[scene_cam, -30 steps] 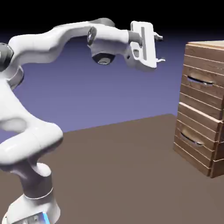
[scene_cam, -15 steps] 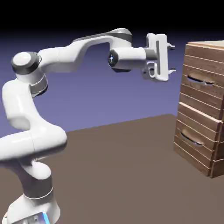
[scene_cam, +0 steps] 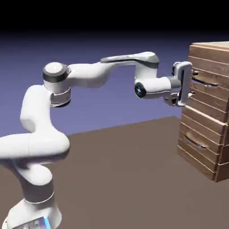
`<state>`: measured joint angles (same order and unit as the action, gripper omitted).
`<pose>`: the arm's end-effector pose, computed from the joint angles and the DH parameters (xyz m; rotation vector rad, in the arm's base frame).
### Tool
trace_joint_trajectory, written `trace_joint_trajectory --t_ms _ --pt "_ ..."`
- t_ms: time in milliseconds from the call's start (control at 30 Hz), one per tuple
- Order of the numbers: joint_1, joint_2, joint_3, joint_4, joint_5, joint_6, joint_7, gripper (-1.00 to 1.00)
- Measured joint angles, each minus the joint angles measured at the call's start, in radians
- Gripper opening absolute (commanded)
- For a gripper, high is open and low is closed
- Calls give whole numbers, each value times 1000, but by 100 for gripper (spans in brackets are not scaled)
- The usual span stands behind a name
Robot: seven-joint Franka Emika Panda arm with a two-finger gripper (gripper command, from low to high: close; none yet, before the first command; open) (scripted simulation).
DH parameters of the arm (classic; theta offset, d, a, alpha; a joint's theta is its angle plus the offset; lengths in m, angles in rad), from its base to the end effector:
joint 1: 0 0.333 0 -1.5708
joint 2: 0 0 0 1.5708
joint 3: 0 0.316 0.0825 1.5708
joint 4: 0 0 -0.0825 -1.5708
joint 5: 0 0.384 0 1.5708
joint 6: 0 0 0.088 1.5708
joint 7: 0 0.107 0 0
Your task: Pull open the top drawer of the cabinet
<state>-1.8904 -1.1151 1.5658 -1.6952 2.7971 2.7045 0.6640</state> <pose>0.6553 0.0614 0.4788 -0.6157 1.4811 -0.6148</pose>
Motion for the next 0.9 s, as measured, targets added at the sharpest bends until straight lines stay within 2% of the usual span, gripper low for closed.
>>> trace_joint_trajectory --t_ms 33,67,133,567,900 --pt "-29 -5 13 36 -3 10 9 100" --pt "-57 -10 26 71 -6 19 18 -100" --pt "-57 -10 26 71 -6 19 18 -100" --pt "342 17 -174 -400 7 -93 -61 -100" --pt "702 -40 -367 -747 -41 -113 -62 -100"
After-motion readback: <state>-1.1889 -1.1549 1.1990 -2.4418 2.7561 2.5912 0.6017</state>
